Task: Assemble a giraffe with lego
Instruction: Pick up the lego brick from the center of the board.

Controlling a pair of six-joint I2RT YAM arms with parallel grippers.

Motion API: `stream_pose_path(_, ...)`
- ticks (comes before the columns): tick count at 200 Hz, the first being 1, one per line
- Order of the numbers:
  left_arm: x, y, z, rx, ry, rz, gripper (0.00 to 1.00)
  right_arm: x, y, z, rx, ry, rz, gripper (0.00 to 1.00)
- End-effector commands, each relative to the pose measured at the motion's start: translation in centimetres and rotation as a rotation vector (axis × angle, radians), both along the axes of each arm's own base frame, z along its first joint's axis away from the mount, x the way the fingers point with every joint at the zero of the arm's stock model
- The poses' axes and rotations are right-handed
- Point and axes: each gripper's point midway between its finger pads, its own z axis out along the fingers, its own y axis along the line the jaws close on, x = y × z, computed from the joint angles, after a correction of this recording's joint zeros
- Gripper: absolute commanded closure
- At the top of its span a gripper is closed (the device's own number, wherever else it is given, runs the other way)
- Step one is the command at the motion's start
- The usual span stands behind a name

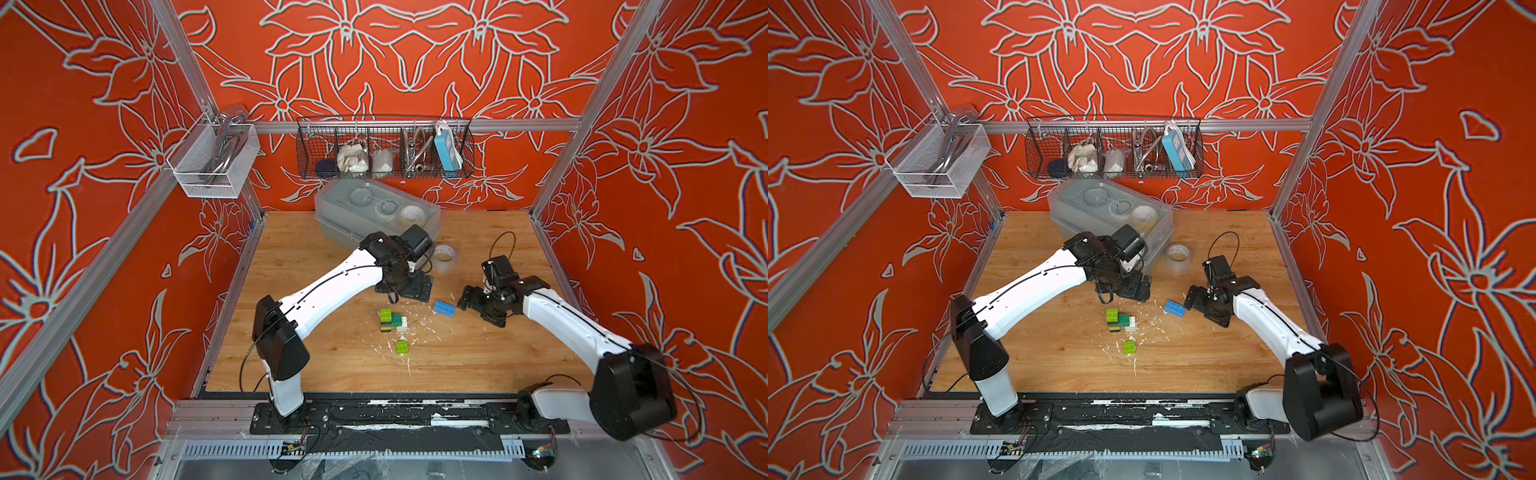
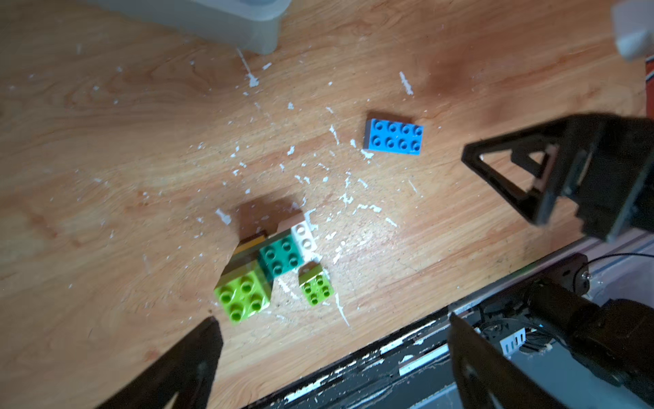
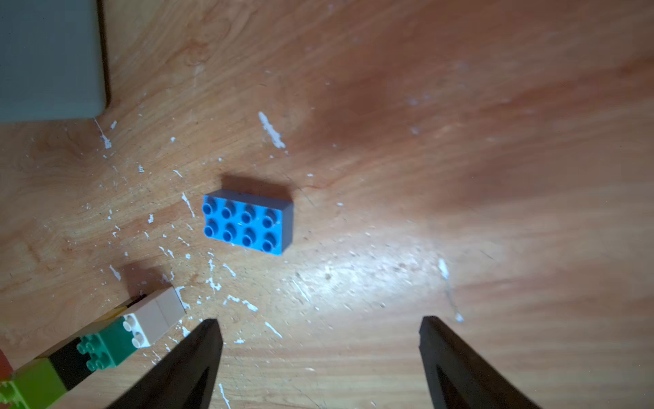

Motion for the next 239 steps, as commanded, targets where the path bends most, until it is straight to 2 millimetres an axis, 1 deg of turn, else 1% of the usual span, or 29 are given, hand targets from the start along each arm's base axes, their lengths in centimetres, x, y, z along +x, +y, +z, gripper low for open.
stream_pose_path(1,1.0,-2.9,-1.8,-0.027,0.037,-0.051,0.03,-3.0,-1.0,1.0,-0.007,0.012,0.003,0.07)
stream_pose_path(26,2.0,-6.2,-4.5,-0.031,0.072,-0.08,0.03,-5.8,-1.5,2.2,0.021,-0.007,0.016,0.07)
stream_pose_path(47,2.6,-8.5,-6.9,-0.023,0.094,-0.088,0.03,-7.7,-1.8,3.0,0.043,-0.023,0.025,0.08)
stream_pose_path(59,2.9,-9.5,-8.1,-0.017,0.097,-0.091,0.03,-8.1,-1.9,3.4,0.049,-0.048,0.032,0.08)
stream_pose_path(63,2.9,-9.7,-8.7,-0.012,0.103,-0.091,0.03,-8.1,-2.0,3.7,0.052,-0.063,0.034,0.08)
stream_pose_path(82,3.3,-10.7,-10.4,-0.008,0.114,-0.094,0.03,-8.0,-1.7,5.0,0.07,-0.131,0.066,0.08)
stream_pose_path(101,3.5,-11.0,-11.8,0.017,0.114,-0.101,0.03,-8.5,-1.8,5.5,0.059,-0.144,0.1,0.07)
stream_pose_path(125,3.1,-11.1,-13.3,0.049,0.126,-0.118,0.03,-9.0,-1.7,5.4,0.065,-0.147,0.126,0.06)
stream_pose_path(155,2.8,-11.3,-14.8,0.1,0.113,-0.133,0.03,-8.7,-1.5,5.8,0.068,-0.165,0.153,0.05)
stream_pose_path(196,3.4,-11.6,-15.9,0.115,0.103,-0.108,0.06,-8.6,-1.4,6.0,0.061,-0.167,0.178,0.04)
stream_pose_path(219,3.6,-11.5,-16.7,0.135,0.107,-0.109,0.07,-8.5,-1.6,6.4,0.041,-0.174,0.191,0.04)
stream_pose_path(228,3.7,-11.5,-16.9,0.139,0.105,-0.107,0.09,-8.4,-1.7,6.5,0.034,-0.174,0.195,0.04)
stream_pose_path(239,3.9,-11.6,-17.0,0.137,0.1,-0.103,0.14,-8.3,-1.7,6.6,0.03,-0.176,0.198,0.04)
